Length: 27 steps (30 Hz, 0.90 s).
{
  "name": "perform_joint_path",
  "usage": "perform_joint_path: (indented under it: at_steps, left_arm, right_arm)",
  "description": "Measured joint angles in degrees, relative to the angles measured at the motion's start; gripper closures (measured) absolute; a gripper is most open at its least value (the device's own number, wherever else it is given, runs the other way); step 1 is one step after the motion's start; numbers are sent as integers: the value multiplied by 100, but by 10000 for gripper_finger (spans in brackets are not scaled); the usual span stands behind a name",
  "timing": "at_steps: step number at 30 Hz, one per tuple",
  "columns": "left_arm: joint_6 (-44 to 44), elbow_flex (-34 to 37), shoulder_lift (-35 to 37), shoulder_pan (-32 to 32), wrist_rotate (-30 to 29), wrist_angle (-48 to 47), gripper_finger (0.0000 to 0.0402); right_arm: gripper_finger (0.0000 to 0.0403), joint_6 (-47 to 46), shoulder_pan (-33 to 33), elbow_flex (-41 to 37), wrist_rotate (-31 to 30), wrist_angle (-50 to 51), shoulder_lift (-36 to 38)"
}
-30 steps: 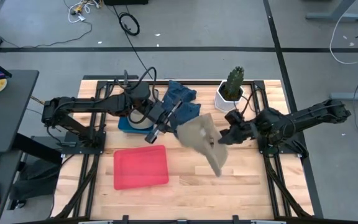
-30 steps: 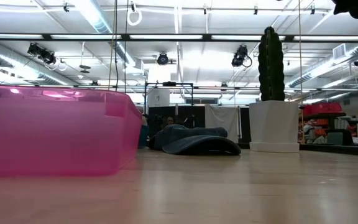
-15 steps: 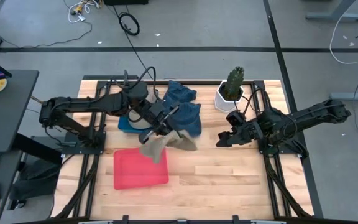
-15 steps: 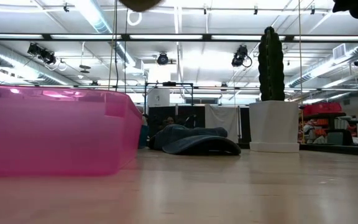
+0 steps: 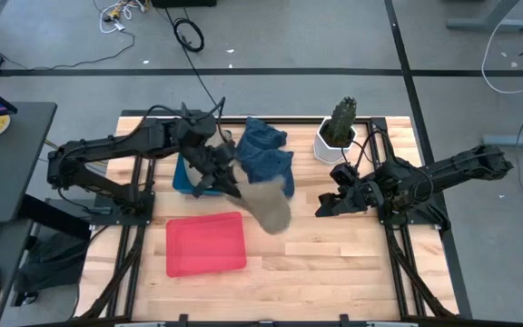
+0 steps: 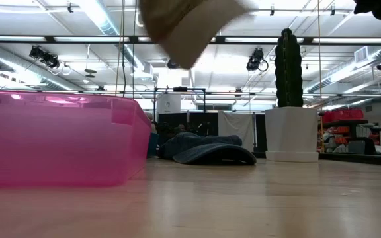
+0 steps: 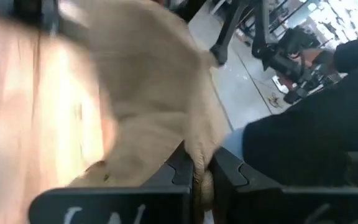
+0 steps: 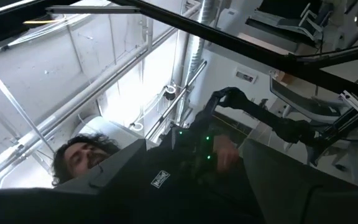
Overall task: Pick & Place hat
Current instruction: Put the brown cap into the blue bin
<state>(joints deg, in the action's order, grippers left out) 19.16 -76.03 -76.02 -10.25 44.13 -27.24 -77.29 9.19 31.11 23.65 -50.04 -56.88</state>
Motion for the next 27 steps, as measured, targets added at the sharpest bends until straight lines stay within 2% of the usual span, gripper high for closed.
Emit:
perform_joint_path:
  at_steps: [4, 8, 18, 23, 27]
  left_arm:
    - [126, 0, 171, -30, 228, -479, 381]
    - [97, 0, 389, -23, 483, -475, 381]
    - [-1461, -4, 1181, -166, 511, -906, 381]
    - [-1768, -22, 1490, -521, 6, -1729, 381]
    - [-2289, -306, 1568, -653, -653, -2601, 381]
  right_arm:
    - [136, 61, 0, 0, 90, 0, 0]
    - [136, 224, 0, 0, 134, 5, 0]
    - [136, 434, 0, 0, 119, 392, -2]
    - [136, 670, 0, 0, -108, 552, -2]
    - [136, 942, -43, 0, -474, 743, -2]
